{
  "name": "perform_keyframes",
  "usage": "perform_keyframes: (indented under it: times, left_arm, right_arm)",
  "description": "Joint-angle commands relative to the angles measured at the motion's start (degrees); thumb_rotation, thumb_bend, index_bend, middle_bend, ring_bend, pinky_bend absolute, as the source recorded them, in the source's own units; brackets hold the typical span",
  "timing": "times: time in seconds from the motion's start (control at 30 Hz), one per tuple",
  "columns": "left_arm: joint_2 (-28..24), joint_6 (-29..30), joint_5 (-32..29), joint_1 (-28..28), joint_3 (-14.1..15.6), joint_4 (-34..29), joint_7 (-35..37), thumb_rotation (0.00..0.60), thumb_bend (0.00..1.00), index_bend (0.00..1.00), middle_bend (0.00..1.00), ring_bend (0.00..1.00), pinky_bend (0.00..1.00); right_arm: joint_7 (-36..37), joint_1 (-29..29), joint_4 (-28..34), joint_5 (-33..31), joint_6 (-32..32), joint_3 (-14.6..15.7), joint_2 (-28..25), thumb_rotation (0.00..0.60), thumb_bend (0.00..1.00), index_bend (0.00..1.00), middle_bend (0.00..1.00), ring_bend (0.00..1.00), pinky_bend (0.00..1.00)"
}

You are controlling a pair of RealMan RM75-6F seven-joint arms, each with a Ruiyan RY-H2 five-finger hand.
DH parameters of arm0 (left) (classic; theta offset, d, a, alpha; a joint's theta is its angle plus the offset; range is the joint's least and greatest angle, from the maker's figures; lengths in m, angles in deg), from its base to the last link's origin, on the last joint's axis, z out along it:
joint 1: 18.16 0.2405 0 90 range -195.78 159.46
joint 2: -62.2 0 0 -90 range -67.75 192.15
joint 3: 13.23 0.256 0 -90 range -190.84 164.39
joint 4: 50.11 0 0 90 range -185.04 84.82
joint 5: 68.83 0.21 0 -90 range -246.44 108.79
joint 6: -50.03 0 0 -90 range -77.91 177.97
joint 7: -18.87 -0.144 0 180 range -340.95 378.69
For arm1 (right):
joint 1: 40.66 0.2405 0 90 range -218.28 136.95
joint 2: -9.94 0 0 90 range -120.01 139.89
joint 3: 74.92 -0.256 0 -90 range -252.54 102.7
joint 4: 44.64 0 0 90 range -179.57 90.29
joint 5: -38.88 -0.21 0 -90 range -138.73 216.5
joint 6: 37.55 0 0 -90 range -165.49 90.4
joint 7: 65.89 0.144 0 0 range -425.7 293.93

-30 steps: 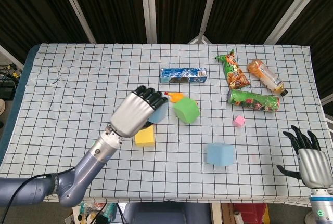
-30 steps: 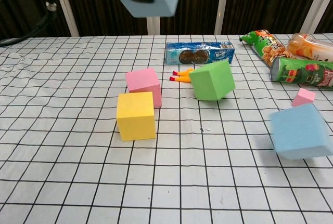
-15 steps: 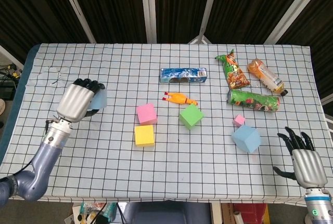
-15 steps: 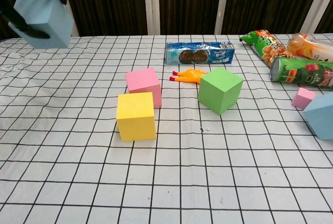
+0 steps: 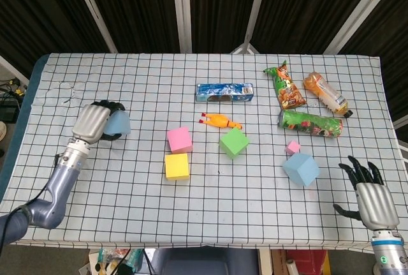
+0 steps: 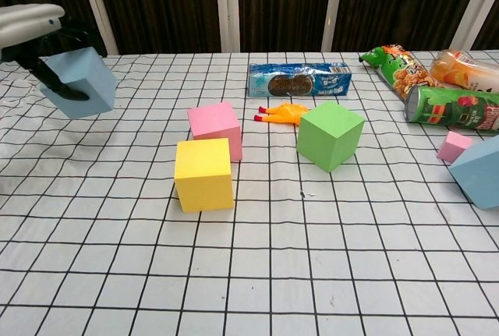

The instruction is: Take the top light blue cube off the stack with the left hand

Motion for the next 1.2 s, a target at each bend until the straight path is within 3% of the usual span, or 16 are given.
perform_keyframes:
  times: [0.03, 0.13, 0.23, 0.43, 0.53, 0.63, 0.73, 0.83, 0.93, 1.03, 1.2]
  left_arm:
    - [4.15, -1.88, -0.23, -2.38, -1.26, 3.17, -0.09, 0.6, 0.16, 0.28, 0.34, 0.2, 0.34]
    - [5.17, -4.5, -1.72, -3.44, -1.37, 2.88, -1.57, 0.6, 0.08, 0.15, 0.15, 0.05, 0.23]
    - [3.71, -7.82, -4.3, -4.47, -1.26, -0.6, -5.34, 0.6, 0.03, 0.09, 0.02, 0.0, 0.2]
    - [-1.67, -2.04, -4.79, -3.41, -3.76, -12.81, -9.88, 0.6, 0.01, 0.06, 0.0, 0.0, 0.18]
    - [-7.26, 3.82, -1.85, -0.13, -3.72, -22.78, -10.59, 0.6, 0.02, 0.05, 0.02, 0.0, 0.19]
    - [-14.04, 11.88, 3.18, 5.91, 0.25, -31.58, -15.55, 0.6, 0.03, 0.06, 0.04, 0.0, 0.19]
    - [-19.4, 21.26, 8.43, 13.97, 6.6, -35.95, -21.94, 0.6, 0.04, 0.06, 0.05, 0.0, 0.19]
    - [-21.55, 28.18, 9.94, 21.49, 11.22, -35.41, -21.5, 0.6, 0.04, 0.06, 0.06, 0.0, 0.19]
    - [-22.01, 30.0, 8.27, 26.31, 13.74, -31.36, -16.35, 0.6, 0.04, 0.06, 0.06, 0.0, 0.19]
    - [-21.78, 30.08, 5.38, 29.37, 14.31, -26.47, -12.98, 0.6, 0.04, 0.06, 0.06, 0.0, 0.19]
    - [-19.39, 31.24, 3.52, 32.49, 12.78, -20.6, -6.39, 0.6, 0.04, 0.06, 0.05, 0.0, 0.18]
  right_arm:
    - [0.4, 0.0, -0.18, -0.19, -0.04, -0.14, -0.1, 0.6, 0.0, 0.2, 0.07, 0.17, 0.02]
    - [0.87, 0.02, -0.28, -0.34, -0.03, -0.26, -0.27, 0.6, 0.0, 0.2, 0.07, 0.17, 0.02]
    - [1.45, -0.03, -0.46, -0.28, -0.17, -0.31, -0.49, 0.6, 0.0, 0.2, 0.07, 0.17, 0.02]
    - [2.48, -0.14, -0.51, 0.0, -0.36, -0.28, -0.93, 0.6, 0.0, 0.2, 0.07, 0.17, 0.02]
    - [2.62, -0.16, -0.46, 0.17, -0.43, -0.24, -1.01, 0.6, 0.0, 0.2, 0.07, 0.17, 0.02]
    - [2.72, -0.15, -0.35, 0.47, -0.49, -0.14, -1.01, 0.6, 0.0, 0.2, 0.07, 0.17, 0.02]
    - [2.69, -0.18, -0.21, 0.81, -0.54, 0.02, -1.04, 0.6, 0.0, 0.2, 0.07, 0.17, 0.02]
    - [2.56, -0.26, 0.0, 1.04, -0.71, 0.14, -1.06, 0.6, 0.0, 0.2, 0.07, 0.17, 0.02]
    - [2.21, -0.26, 0.08, 1.22, -0.8, 0.22, -0.89, 0.6, 0.0, 0.2, 0.07, 0.17, 0.02]
    - [1.65, -0.22, 0.08, 1.36, -0.83, 0.28, -0.65, 0.6, 0.0, 0.2, 0.07, 0.17, 0.02]
    - [1.17, -0.27, 0.1, 1.72, -1.14, 0.36, -0.43, 0.6, 0.0, 0.2, 0.07, 0.17, 0.02]
